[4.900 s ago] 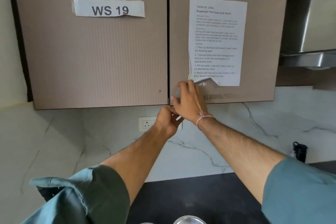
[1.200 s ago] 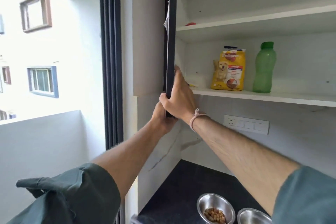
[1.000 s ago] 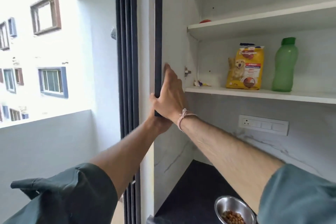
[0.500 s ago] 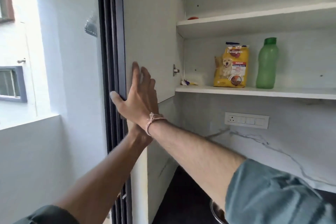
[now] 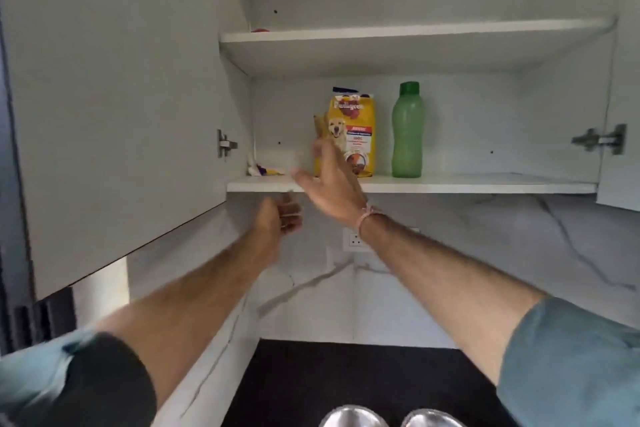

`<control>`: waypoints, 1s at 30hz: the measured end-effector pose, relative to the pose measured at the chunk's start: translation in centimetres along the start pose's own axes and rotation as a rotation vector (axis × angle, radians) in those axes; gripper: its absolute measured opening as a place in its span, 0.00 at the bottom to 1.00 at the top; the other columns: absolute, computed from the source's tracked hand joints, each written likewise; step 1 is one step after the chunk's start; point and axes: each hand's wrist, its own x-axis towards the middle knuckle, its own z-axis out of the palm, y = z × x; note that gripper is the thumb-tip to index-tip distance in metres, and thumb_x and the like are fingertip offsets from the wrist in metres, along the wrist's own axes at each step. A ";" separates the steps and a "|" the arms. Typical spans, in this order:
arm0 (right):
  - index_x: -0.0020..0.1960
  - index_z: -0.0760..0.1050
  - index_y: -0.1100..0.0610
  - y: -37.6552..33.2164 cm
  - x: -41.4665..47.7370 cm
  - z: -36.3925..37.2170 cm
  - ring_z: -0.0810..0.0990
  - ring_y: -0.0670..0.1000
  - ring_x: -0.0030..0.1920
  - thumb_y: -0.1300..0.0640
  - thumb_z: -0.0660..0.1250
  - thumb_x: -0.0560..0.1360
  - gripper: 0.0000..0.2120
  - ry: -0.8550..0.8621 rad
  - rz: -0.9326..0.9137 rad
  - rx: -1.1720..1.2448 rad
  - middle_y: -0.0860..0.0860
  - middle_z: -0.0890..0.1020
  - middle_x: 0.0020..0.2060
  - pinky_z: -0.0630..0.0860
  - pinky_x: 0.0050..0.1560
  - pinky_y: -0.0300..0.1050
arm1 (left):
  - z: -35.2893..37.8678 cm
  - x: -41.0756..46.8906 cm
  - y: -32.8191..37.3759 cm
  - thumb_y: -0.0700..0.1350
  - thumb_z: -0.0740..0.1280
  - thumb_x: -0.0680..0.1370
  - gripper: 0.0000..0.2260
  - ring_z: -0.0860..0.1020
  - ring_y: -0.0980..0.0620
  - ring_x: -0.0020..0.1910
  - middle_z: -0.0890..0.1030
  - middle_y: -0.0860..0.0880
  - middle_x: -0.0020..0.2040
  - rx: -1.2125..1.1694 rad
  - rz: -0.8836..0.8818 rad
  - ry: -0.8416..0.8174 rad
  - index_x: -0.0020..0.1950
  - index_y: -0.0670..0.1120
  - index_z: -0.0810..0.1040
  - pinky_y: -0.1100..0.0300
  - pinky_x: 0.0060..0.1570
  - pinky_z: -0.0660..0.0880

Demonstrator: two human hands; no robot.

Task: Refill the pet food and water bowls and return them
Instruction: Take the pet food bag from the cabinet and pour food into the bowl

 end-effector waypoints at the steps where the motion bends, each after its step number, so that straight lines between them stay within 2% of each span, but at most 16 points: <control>1: 0.70 0.67 0.60 2.8 1.6 -0.9 0.78 0.57 0.62 0.49 0.70 0.79 0.26 0.036 0.042 -0.011 0.57 0.77 0.65 0.73 0.59 0.45 | 1.1 1.5 0.2 0.41 0.61 0.82 0.08 0.74 0.51 0.26 0.79 0.47 0.32 0.045 0.039 -0.006 0.44 0.45 0.77 0.58 0.31 0.74; 3: 0.66 0.69 0.62 7.5 4.8 -2.6 0.80 0.59 0.59 0.51 0.71 0.79 0.22 0.095 0.148 -0.014 0.58 0.80 0.60 0.74 0.51 0.46 | 2.5 4.1 1.7 0.39 0.67 0.79 0.05 0.75 0.52 0.25 0.80 0.47 0.32 0.175 0.158 0.022 0.43 0.44 0.78 0.59 0.31 0.74; 6: 0.64 0.69 0.63 14.1 9.7 -3.5 0.81 0.60 0.56 0.54 0.72 0.77 0.21 0.133 0.314 -0.024 0.58 0.81 0.56 0.69 0.45 0.43 | 6.0 10.1 3.5 0.39 0.71 0.75 0.01 0.79 0.47 0.34 0.83 0.45 0.39 0.451 0.343 0.073 0.45 0.42 0.82 0.55 0.41 0.76; 8: 0.66 0.67 0.63 17.7 12.7 -3.4 0.81 0.60 0.58 0.56 0.75 0.75 0.25 0.096 0.409 -0.026 0.59 0.80 0.58 0.71 0.46 0.44 | 7.7 14.6 3.6 0.41 0.73 0.74 0.09 0.80 0.45 0.45 0.84 0.44 0.48 0.640 0.324 0.070 0.53 0.41 0.81 0.53 0.48 0.75; 10: 0.73 0.60 0.62 20.3 15.0 -3.3 0.78 0.60 0.64 0.56 0.77 0.74 0.36 0.004 0.516 0.014 0.59 0.77 0.64 0.73 0.51 0.45 | 9.3 18.4 3.2 0.45 0.77 0.74 0.20 0.77 0.45 0.59 0.80 0.44 0.60 0.751 0.203 0.028 0.62 0.42 0.76 0.51 0.55 0.74; 12: 0.80 0.48 0.63 22.2 16.7 -2.8 0.71 0.61 0.72 0.57 0.78 0.73 0.49 -0.127 0.593 0.083 0.62 0.70 0.72 0.71 0.65 0.50 | 10.4 21.3 2.5 0.48 0.80 0.72 0.36 0.71 0.43 0.70 0.73 0.45 0.70 0.790 0.055 -0.020 0.73 0.43 0.67 0.48 0.62 0.72; 13: 0.80 0.45 0.64 23.0 17.4 -2.3 0.67 0.61 0.75 0.57 0.78 0.73 0.51 -0.180 0.615 0.105 0.62 0.66 0.75 0.67 0.71 0.51 | 10.8 22.6 2.1 0.49 0.81 0.70 0.41 0.69 0.44 0.72 0.70 0.46 0.74 0.782 -0.001 -0.040 0.76 0.44 0.62 0.48 0.63 0.71; 15: 0.80 0.48 0.65 24.5 18.6 -1.3 0.68 0.59 0.74 0.57 0.81 0.70 0.52 -0.228 0.650 0.126 0.61 0.67 0.75 0.68 0.74 0.51 | 11.3 24.8 1.1 0.49 0.83 0.67 0.47 0.68 0.44 0.73 0.68 0.46 0.76 0.738 -0.055 -0.062 0.78 0.46 0.58 0.49 0.63 0.71; 17: 0.78 0.58 0.63 25.7 19.7 -0.2 0.73 0.59 0.71 0.59 0.84 0.65 0.51 -0.243 0.682 0.201 0.59 0.73 0.71 0.72 0.72 0.55 | 11.8 26.6 0.4 0.47 0.84 0.66 0.49 0.69 0.45 0.72 0.70 0.47 0.75 0.706 -0.059 -0.071 0.78 0.46 0.57 0.51 0.63 0.72; 20: 0.71 0.72 0.61 27.2 21.2 0.4 0.78 0.60 0.65 0.63 0.86 0.59 0.43 -0.248 0.705 0.319 0.58 0.80 0.64 0.77 0.67 0.58 | 12.0 28.1 0.2 0.43 0.84 0.64 0.46 0.78 0.47 0.63 0.78 0.47 0.68 0.615 -0.064 -0.116 0.76 0.45 0.63 0.54 0.51 0.79; 22: 0.66 0.77 0.59 27.8 21.7 0.3 0.79 0.59 0.63 0.64 0.86 0.59 0.38 -0.292 0.705 0.352 0.57 0.83 0.61 0.77 0.67 0.59 | 11.7 28.6 0.1 0.45 0.85 0.61 0.47 0.78 0.46 0.64 0.78 0.46 0.67 0.616 -0.062 -0.136 0.75 0.46 0.65 0.51 0.56 0.79; 27: 0.64 0.79 0.57 27.8 21.3 -0.2 0.78 0.59 0.64 0.60 0.87 0.59 0.35 -0.353 0.689 0.309 0.55 0.83 0.61 0.76 0.67 0.59 | 11.1 28.3 0.0 0.49 0.85 0.54 0.53 0.76 0.44 0.66 0.78 0.46 0.67 0.638 -0.028 -0.129 0.75 0.46 0.66 0.47 0.63 0.77; 30: 0.62 0.79 0.56 27.1 20.4 -0.9 0.79 0.57 0.60 0.58 0.86 0.61 0.31 -0.367 0.651 0.310 0.54 0.83 0.61 0.77 0.63 0.55 | 10.4 27.0 0.3 0.49 0.86 0.54 0.53 0.76 0.43 0.66 0.78 0.46 0.67 0.608 -0.007 -0.151 0.74 0.47 0.65 0.44 0.66 0.76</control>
